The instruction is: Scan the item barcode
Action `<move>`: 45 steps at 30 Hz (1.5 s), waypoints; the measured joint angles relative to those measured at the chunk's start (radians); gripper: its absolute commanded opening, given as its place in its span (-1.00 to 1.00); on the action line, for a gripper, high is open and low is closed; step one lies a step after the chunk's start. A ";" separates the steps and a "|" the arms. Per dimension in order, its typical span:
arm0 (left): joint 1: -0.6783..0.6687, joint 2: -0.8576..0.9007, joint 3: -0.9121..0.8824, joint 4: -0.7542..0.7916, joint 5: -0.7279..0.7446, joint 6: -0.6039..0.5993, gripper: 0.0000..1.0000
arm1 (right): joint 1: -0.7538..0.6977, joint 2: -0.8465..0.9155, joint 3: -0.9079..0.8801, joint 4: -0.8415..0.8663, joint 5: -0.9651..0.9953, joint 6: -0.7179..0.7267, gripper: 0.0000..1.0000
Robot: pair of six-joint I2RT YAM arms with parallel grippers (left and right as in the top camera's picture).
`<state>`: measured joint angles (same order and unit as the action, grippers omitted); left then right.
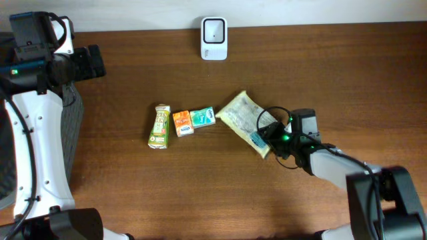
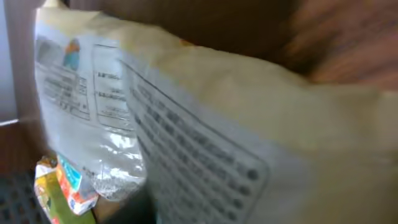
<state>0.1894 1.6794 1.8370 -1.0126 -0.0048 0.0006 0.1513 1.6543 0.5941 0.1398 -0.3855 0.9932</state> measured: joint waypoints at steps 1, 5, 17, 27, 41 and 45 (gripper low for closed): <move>0.000 0.000 0.000 0.000 0.000 0.000 0.98 | 0.000 0.008 0.000 0.000 -0.003 0.003 -0.87; 0.000 0.000 0.000 0.000 0.000 0.000 0.98 | -0.036 0.002 0.012 -0.031 -0.082 -0.077 -0.92; 0.000 0.000 -0.001 0.002 0.000 0.000 0.98 | -0.164 -0.068 0.649 -1.112 -0.395 -1.111 -0.92; 0.000 0.000 -0.001 0.000 0.000 0.000 0.98 | -0.214 -0.068 0.696 -1.128 -0.796 -1.284 -0.92; 0.000 0.000 -0.001 0.001 0.000 0.000 0.98 | -0.228 -0.002 0.703 -1.191 -0.372 -1.174 -0.92; 0.000 0.000 -0.001 0.001 0.000 0.000 0.98 | -0.204 0.224 0.704 -1.191 -0.211 -1.158 -0.92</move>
<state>0.1894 1.6794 1.8362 -1.0115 -0.0048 0.0006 -0.0525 1.8782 1.2980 -1.0515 -0.5961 -0.1646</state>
